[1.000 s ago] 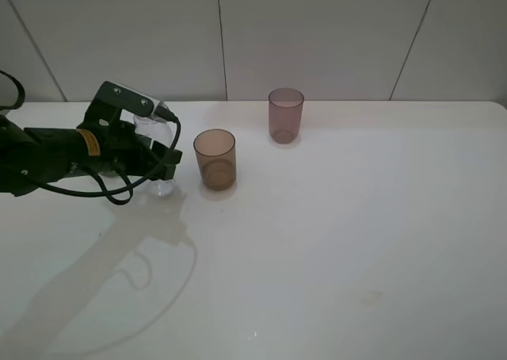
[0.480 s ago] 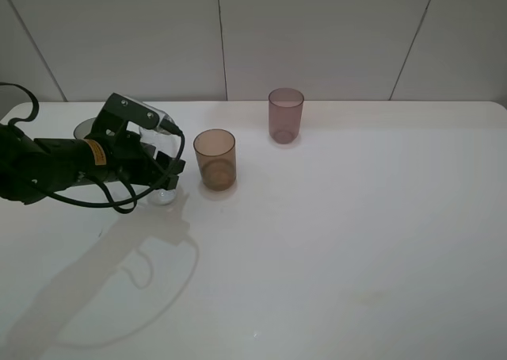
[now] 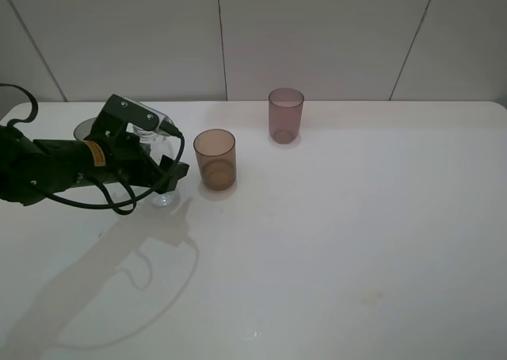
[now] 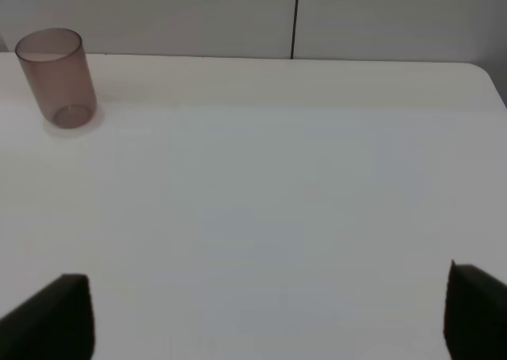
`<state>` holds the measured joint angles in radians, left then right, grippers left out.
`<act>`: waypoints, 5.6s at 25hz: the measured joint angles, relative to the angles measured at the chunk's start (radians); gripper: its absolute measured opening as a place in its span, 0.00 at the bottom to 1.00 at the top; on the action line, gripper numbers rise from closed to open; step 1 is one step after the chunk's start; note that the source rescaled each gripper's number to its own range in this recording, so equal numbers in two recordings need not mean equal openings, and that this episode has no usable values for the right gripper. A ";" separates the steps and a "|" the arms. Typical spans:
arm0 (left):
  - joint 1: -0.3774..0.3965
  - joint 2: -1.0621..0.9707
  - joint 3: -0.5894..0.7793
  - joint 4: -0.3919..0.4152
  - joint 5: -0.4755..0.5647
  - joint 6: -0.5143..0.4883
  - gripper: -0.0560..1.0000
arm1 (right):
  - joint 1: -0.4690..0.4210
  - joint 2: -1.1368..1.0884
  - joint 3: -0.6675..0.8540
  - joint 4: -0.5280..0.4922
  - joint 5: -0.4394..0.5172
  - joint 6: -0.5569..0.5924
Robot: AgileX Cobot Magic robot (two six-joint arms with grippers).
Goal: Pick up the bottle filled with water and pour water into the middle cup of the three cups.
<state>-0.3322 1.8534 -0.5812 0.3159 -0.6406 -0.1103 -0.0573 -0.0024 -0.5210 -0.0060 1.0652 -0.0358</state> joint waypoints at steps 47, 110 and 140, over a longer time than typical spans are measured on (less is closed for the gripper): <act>0.357 -1.542 0.002 -0.390 1.436 0.210 1.00 | 0.000 0.000 0.000 0.000 0.000 0.000; 0.357 -1.860 0.074 -0.393 1.705 0.208 1.00 | 0.000 0.000 0.000 0.006 0.000 0.000; 0.357 -1.860 0.074 -0.393 1.705 0.208 1.00 | 0.000 0.000 0.000 0.000 0.000 0.000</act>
<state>0.0248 -0.0062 -0.5073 -0.0772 1.0643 0.0982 -0.0573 -0.0024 -0.5210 -0.0060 1.0652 -0.0358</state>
